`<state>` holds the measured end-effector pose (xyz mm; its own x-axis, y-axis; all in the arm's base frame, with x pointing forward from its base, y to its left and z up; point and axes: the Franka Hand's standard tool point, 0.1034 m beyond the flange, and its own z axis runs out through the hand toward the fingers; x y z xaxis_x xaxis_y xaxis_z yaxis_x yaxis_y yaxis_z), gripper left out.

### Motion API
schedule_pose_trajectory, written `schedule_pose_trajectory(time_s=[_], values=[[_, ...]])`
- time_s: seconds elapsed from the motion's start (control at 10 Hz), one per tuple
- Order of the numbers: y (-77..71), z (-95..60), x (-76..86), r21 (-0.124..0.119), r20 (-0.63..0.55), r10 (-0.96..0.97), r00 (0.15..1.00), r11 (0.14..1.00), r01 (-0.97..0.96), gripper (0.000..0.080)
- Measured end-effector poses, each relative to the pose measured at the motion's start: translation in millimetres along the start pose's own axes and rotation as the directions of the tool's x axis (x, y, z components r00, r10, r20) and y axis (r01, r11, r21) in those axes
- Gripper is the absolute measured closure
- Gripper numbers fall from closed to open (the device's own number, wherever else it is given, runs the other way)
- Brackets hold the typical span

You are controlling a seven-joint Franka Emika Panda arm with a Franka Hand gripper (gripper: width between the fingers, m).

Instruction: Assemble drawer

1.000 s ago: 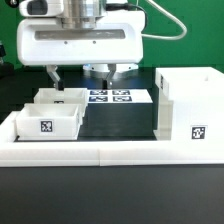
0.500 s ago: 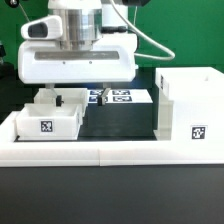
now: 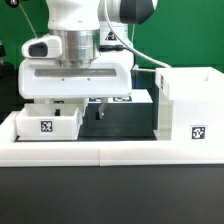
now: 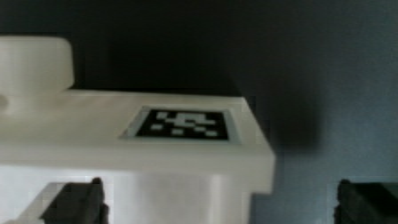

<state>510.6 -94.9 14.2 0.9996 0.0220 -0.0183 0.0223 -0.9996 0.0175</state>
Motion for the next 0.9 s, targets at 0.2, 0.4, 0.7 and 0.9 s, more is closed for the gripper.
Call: schedule_pose_trajectory(time_s=[0.2,0.4,0.7,0.9], values=[[0.7,5.2,-2.2,-0.002,0.004,-0.003,1.000,1.000,0.003,0.0151],[-1.5,6.9,-3.4,-0.001,0.008,0.004,1.000,1.000,-0.004,0.0151],[-0.7,7.1,-3.6,-0.001,0.008,0.006,1.000,1.000,-0.006,0.0281],[-0.7,7.0,-3.6,-0.001,0.008,0.006,1.000,1.000,-0.005,0.0422]])
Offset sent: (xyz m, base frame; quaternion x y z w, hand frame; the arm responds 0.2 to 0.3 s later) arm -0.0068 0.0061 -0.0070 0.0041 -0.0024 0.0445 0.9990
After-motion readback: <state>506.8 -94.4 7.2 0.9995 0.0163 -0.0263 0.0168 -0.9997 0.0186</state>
